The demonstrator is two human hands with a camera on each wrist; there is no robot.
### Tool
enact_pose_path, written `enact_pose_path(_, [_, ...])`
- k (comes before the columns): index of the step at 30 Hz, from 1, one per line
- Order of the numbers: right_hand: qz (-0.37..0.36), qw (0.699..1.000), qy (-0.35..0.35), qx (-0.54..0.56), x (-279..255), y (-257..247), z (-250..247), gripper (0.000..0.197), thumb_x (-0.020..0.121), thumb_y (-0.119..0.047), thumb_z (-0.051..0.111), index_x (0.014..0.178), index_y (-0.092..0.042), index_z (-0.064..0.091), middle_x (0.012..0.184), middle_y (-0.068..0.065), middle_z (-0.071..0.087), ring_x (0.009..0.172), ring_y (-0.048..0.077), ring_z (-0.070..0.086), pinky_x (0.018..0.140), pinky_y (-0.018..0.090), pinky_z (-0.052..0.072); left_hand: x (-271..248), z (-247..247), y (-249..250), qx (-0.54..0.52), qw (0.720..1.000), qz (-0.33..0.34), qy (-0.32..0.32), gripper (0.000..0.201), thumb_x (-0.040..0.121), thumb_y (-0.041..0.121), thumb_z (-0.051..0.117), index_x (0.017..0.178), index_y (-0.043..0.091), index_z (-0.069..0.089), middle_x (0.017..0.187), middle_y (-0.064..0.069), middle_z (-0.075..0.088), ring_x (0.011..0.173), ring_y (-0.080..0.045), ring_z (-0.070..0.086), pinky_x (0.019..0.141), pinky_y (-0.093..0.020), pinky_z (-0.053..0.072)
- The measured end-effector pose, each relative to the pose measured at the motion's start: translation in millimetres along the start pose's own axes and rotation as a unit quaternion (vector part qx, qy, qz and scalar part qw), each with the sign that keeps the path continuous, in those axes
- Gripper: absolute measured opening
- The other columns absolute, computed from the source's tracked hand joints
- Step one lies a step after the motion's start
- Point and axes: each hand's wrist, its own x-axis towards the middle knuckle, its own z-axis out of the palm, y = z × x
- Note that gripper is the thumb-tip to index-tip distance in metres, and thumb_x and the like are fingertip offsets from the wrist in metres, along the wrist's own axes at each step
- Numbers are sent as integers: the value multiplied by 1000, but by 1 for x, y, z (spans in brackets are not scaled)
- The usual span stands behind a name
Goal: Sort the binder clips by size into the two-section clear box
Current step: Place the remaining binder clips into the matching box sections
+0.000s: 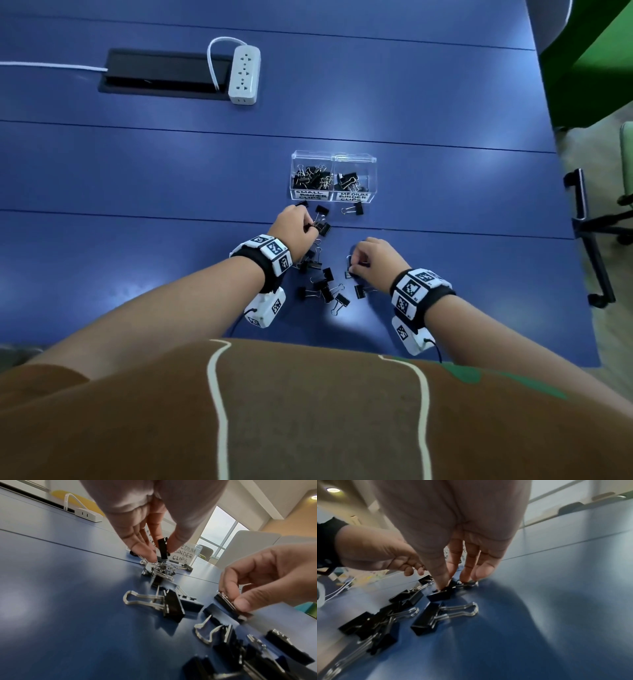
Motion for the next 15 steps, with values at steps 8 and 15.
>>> enact_pose_path(8, [26,996,43,73,8,8,-9,23,83,-14,65,105,-16,58,85,0,57,73,14,51,75,27,45,5,8,10,44,996,49,-54,43,90,6,45,131,17,47,112,-10,49,85,-29,56,80,-36,50])
enact_pose_path(15, [-35,999,-4,-35,7,3,-1,48,76,-25,73,120,-15,56,117,4,44,110,20,43,95,30,42,11,14,9,142,983,85,-84,36,92,5,44,128,12,51,103,-12,36,69,-28,42,66,-34,42])
